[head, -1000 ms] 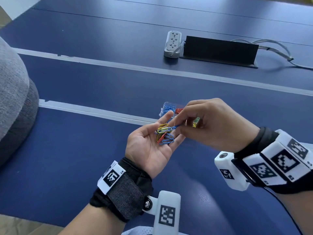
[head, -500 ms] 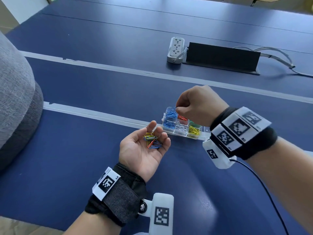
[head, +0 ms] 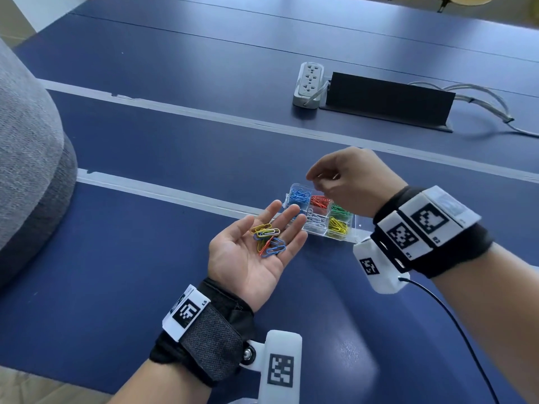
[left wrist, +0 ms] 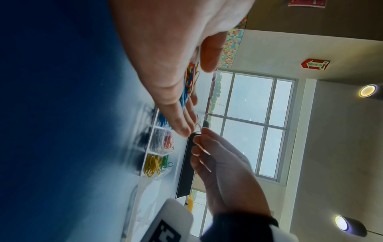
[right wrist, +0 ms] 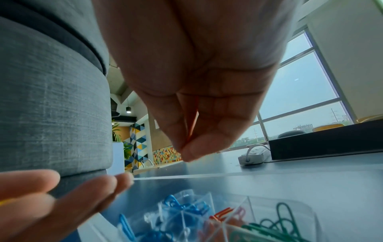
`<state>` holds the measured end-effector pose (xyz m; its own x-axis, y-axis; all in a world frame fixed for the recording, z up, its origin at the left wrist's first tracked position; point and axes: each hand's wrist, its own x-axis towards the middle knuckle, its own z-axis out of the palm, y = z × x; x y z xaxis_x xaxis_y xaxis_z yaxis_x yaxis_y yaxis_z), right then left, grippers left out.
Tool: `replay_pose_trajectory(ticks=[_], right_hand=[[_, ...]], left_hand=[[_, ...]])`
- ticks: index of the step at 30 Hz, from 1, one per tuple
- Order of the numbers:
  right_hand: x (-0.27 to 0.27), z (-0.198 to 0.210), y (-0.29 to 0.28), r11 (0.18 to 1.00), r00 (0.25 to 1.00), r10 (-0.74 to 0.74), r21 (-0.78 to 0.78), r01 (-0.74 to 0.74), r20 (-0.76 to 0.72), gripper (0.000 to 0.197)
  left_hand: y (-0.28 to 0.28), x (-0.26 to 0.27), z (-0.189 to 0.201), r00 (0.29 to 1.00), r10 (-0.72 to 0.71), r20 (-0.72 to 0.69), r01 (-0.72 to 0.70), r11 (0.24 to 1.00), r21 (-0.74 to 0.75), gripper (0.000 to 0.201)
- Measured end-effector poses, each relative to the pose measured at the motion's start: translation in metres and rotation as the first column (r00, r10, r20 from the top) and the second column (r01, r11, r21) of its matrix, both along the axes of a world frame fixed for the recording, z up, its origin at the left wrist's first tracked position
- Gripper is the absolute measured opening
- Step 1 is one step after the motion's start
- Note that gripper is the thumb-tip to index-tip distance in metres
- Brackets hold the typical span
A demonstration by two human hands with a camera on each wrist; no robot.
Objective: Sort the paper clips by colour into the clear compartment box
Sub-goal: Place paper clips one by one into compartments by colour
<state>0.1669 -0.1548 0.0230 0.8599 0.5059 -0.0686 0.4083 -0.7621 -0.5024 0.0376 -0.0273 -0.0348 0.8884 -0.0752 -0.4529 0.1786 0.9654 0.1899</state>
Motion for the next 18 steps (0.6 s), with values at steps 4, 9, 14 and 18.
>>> replay_pose_trajectory(ticks=[4, 9, 14, 18], right_hand=[[-0.024, 0.012, -0.009, 0.987, 0.991, 0.133, 0.083, -0.134, 0.021, 0.014], [-0.059, 0.016, -0.007, 0.936, 0.937, 0.35, -0.028, -0.35, 0.013, 0.014], [-0.067, 0.005, -0.002, 0.946, 0.955, 0.297, -0.138, -0.294, 0.005, 0.021], [-0.073, -0.003, 0.002, 0.953, 0.961, 0.275, -0.138, -0.268, 0.036, 0.018]], left_hand=[[-0.003, 0.002, 0.002, 1.0, -0.007, 0.03, 0.007, 1.0, -0.007, 0.047], [-0.009, 0.005, 0.008, 0.999, 0.019, 0.05, -0.019, 1.0, -0.004, 0.048], [-0.012, 0.004, 0.014, 0.999, 0.036, -0.005, -0.036, 0.999, -0.019, 0.042], [-0.014, 0.004, 0.016, 0.998, 0.055, 0.001, -0.055, 0.997, -0.054, 0.042]])
